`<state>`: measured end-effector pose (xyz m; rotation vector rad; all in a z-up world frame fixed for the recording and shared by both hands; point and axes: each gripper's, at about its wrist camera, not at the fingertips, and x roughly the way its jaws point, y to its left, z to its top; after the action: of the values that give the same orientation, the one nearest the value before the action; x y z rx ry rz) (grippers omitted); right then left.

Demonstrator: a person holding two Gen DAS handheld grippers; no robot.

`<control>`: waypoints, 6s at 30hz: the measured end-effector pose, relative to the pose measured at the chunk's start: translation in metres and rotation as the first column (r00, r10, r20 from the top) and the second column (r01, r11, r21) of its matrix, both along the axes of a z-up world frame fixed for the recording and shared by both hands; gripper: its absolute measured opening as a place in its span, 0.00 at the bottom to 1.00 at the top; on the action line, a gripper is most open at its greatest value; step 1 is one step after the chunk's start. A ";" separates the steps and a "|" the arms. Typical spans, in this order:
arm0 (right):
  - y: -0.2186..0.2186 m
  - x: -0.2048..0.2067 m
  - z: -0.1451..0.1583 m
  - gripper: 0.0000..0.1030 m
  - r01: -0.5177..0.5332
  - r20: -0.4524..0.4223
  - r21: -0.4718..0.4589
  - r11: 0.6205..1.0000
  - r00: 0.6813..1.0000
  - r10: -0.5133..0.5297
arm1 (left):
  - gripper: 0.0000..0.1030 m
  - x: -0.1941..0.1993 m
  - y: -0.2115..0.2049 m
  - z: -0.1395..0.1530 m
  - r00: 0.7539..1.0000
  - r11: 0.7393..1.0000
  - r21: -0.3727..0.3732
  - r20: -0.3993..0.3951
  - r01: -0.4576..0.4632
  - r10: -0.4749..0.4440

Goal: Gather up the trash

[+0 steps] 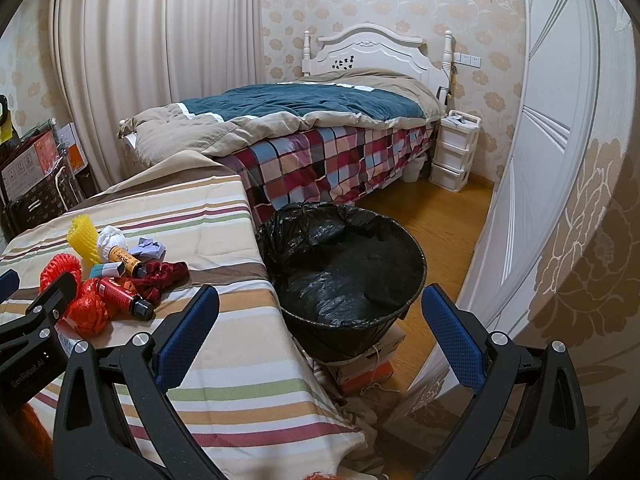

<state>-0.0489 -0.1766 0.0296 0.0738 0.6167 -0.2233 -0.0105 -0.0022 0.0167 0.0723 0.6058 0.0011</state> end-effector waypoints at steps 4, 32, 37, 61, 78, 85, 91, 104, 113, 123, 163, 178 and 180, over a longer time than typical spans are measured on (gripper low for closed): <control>0.000 0.000 0.000 0.96 0.000 0.000 0.000 1.000 1.000 0.000 | 0.94 -0.001 0.000 0.002 1.000 1.000 0.000 -0.001 0.001 -0.001; -0.006 -0.002 -0.002 0.96 0.003 -0.004 0.004 1.000 1.000 -0.003 | 0.94 0.001 0.000 -0.004 1.000 1.000 0.000 -0.003 0.001 -0.001; -0.008 -0.005 -0.002 0.96 0.004 -0.006 0.003 1.000 1.000 -0.003 | 0.94 0.000 -0.001 -0.008 1.000 1.000 0.001 -0.004 0.002 -0.002; -0.003 0.000 -0.016 0.94 -0.011 -0.045 0.017 1.000 0.999 0.011 | 0.94 -0.005 0.035 -0.025 0.997 0.999 -0.011 -0.056 -0.049 0.048; 0.017 0.024 -0.032 0.80 -0.070 -0.105 0.051 0.996 0.992 0.075 | 0.80 0.029 0.069 -0.033 0.985 0.996 -0.025 -0.155 -0.086 0.081; 0.031 0.034 -0.041 0.80 -0.103 -0.132 0.065 0.993 0.985 0.111 | 0.76 0.031 0.085 -0.041 0.977 0.995 -0.055 -0.203 -0.086 0.073; 0.041 0.038 -0.046 0.80 -0.124 -0.142 0.063 0.990 0.981 0.132 | 0.75 0.032 0.104 -0.037 0.974 0.990 -0.071 -0.202 -0.119 0.103; 0.061 0.041 -0.049 0.80 -0.167 -0.164 0.055 0.984 0.971 0.174 | 0.75 0.030 0.136 -0.037 0.965 0.979 -0.101 -0.216 -0.175 0.150; 0.079 0.041 -0.047 0.80 -0.205 -0.166 0.042 0.978 0.964 0.209 | 0.76 0.018 0.157 -0.037 0.959 0.971 -0.106 -0.214 -0.214 0.188; 0.099 0.038 -0.045 0.80 -0.245 -0.171 0.024 0.969 0.954 0.246 | 0.78 0.006 0.174 -0.035 0.957 0.963 -0.140 -0.212 -0.232 0.199; 0.130 0.034 -0.050 0.80 -0.308 -0.195 0.009 0.951 0.933 0.304 | 0.79 0.029 0.192 -0.060 0.940 0.951 -0.173 -0.274 -0.256 0.203; 0.162 0.016 -0.044 0.80 -0.411 -0.184 0.016 0.911 0.895 0.407 | 0.42 -0.001 0.197 -0.057 0.958 0.964 -0.209 -0.267 -0.165 0.106; 0.170 0.012 -0.045 0.77 -0.442 -0.190 0.021 0.897 0.879 0.438 | 0.42 -0.008 0.197 -0.056 0.959 0.967 -0.198 -0.263 -0.158 0.103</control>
<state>-0.0370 -0.0067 -0.0157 -0.1137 0.8045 0.2093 -0.0190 0.1949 -0.0394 -0.1836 0.8600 0.0548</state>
